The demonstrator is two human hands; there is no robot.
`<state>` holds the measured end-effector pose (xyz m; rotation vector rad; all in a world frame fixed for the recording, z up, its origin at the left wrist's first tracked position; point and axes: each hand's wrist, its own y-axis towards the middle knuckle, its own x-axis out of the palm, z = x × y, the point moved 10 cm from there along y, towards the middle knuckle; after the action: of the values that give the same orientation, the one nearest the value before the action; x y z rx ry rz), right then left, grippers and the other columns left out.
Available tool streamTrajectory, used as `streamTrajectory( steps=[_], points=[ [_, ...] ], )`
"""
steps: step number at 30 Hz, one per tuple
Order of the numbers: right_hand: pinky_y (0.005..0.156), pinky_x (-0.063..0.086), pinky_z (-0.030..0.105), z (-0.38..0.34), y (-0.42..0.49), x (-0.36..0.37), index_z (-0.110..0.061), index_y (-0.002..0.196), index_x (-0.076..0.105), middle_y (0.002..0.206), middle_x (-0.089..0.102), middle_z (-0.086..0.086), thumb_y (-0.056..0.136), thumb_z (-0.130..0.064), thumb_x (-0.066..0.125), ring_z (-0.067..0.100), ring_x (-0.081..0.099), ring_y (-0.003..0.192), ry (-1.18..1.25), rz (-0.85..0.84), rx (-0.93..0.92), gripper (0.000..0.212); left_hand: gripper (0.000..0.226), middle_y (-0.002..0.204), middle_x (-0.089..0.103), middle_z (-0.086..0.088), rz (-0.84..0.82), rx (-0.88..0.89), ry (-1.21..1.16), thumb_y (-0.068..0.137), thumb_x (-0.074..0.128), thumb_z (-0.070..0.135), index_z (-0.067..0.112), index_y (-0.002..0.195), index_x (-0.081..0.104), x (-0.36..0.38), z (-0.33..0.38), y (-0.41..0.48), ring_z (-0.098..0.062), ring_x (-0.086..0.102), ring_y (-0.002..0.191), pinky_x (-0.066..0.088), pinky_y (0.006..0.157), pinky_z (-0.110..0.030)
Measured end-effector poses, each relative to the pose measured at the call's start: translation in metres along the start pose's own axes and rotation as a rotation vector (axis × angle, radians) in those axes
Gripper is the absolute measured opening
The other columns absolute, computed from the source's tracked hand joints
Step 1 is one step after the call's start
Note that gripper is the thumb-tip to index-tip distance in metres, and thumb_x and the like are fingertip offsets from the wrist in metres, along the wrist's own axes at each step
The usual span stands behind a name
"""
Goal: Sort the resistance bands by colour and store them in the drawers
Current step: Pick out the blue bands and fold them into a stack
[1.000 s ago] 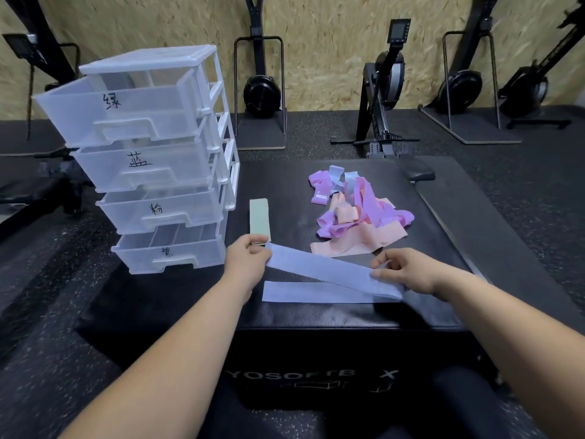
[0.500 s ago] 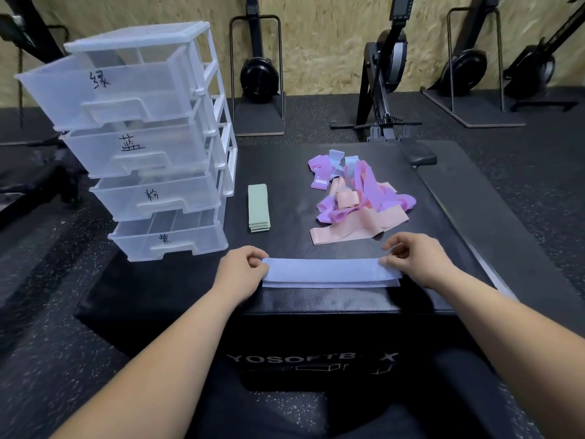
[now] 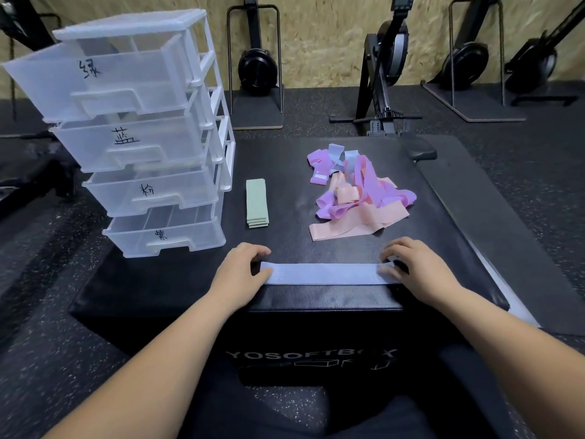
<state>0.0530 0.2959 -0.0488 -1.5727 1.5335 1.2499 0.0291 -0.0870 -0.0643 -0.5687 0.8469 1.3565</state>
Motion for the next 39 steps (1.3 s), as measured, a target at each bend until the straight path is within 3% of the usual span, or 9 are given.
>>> streamTrajectory(
  steps=[2, 5, 16, 20, 24, 27, 32, 36, 39],
  points=[
    [0.093, 0.051, 0.036, -0.001, -0.001, 0.004, -0.036, 0.113, 0.071, 0.125, 0.063, -0.018, 0.08, -0.055, 0.084, 0.013, 0.058, 0.109, -0.001, -0.089, -0.076, 0.04, 0.053, 0.13, 0.06, 0.021, -0.11, 0.074, 0.028, 0.086, 0.081, 0.037, 0.038, 0.136, 0.062, 0.004, 0.008, 0.0, -0.005, 0.054, 0.123, 0.045, 0.109, -0.032],
    [0.095, 0.046, 0.029, -0.002, -0.001, 0.007, -0.033, 0.122, 0.07, 0.124, 0.065, -0.018, 0.074, -0.052, 0.09, 0.011, 0.057, 0.11, -0.034, -0.188, -0.094, 0.054, 0.066, 0.135, 0.06, 0.022, -0.226, 0.121, 0.105, 0.083, 0.085, 0.039, 0.039, 0.143, 0.058, 0.006, 0.013, -0.001, -0.007, 0.048, 0.129, 0.04, 0.113, -0.032],
    [0.079, 0.046, 0.028, -0.004, 0.002, 0.004, -0.037, 0.114, 0.072, 0.104, 0.066, -0.017, 0.075, -0.042, 0.091, 0.008, 0.057, 0.088, -0.046, -0.219, -0.105, 0.044, 0.064, 0.129, 0.062, 0.024, -0.272, 0.143, 0.244, 0.082, 0.086, 0.045, 0.043, 0.139, 0.058, 0.001, 0.018, 0.008, -0.007, 0.05, 0.121, 0.047, 0.104, -0.035],
    [0.083, 0.052, 0.033, -0.002, 0.004, 0.004, -0.038, 0.111, 0.073, 0.107, 0.066, -0.018, 0.073, -0.043, 0.092, 0.008, 0.059, 0.089, -0.04, -0.239, -0.102, 0.043, 0.053, 0.125, 0.061, 0.027, -0.282, 0.175, 0.288, 0.081, 0.084, 0.051, 0.044, 0.129, 0.062, 0.0, 0.019, 0.01, -0.006, 0.05, 0.116, 0.049, 0.1, -0.035],
    [0.081, 0.049, 0.027, -0.002, 0.009, 0.005, -0.04, 0.109, 0.073, 0.108, 0.064, -0.021, 0.07, -0.052, 0.09, 0.001, 0.057, 0.089, -0.04, -0.281, -0.103, 0.043, 0.049, 0.124, 0.058, 0.027, -0.325, 0.213, 0.318, 0.077, 0.08, 0.062, 0.045, 0.121, 0.066, 0.003, 0.023, 0.016, -0.005, 0.05, 0.115, 0.049, 0.1, -0.034],
    [0.082, 0.053, 0.027, -0.004, 0.019, 0.001, -0.043, 0.105, 0.072, 0.106, 0.062, -0.024, 0.073, -0.062, 0.083, -0.004, 0.062, 0.091, -0.003, -0.259, -0.081, 0.039, 0.056, 0.121, 0.059, 0.024, -0.303, 0.205, 0.241, 0.073, 0.078, 0.067, 0.043, 0.123, 0.066, 0.002, 0.03, 0.028, -0.002, 0.055, 0.114, 0.051, 0.101, -0.035],
    [0.082, 0.057, 0.034, -0.014, 0.053, -0.004, -0.041, 0.106, 0.072, 0.11, 0.062, -0.023, 0.084, -0.053, 0.078, -0.002, 0.063, 0.094, 0.048, -0.19, -0.061, 0.026, 0.055, 0.131, 0.058, 0.02, -0.262, 0.199, 0.168, 0.081, 0.08, 0.061, 0.041, 0.131, 0.064, 0.009, 0.057, 0.059, -0.005, 0.056, 0.12, 0.049, 0.105, -0.035],
    [0.085, 0.057, 0.039, -0.023, 0.096, -0.007, -0.038, 0.111, 0.072, 0.112, 0.064, -0.016, 0.087, -0.046, 0.078, 0.008, 0.064, 0.094, 0.019, -0.138, -0.057, 0.027, 0.061, 0.14, 0.055, 0.012, -0.246, 0.189, 0.15, 0.087, 0.08, 0.055, 0.035, 0.141, 0.059, 0.023, 0.079, 0.093, -0.012, 0.057, 0.126, 0.047, 0.106, -0.036],
    [0.087, 0.054, 0.038, -0.03, 0.133, -0.01, -0.035, 0.117, 0.072, 0.119, 0.065, -0.01, 0.09, -0.038, 0.074, 0.017, 0.064, 0.108, -0.02, -0.096, -0.059, 0.028, 0.066, 0.146, 0.052, 0.01, -0.23, 0.171, 0.135, 0.089, 0.077, 0.055, 0.033, 0.147, 0.053, 0.037, 0.09, 0.12, -0.015, 0.054, 0.132, 0.046, 0.109, -0.041]
  ],
)
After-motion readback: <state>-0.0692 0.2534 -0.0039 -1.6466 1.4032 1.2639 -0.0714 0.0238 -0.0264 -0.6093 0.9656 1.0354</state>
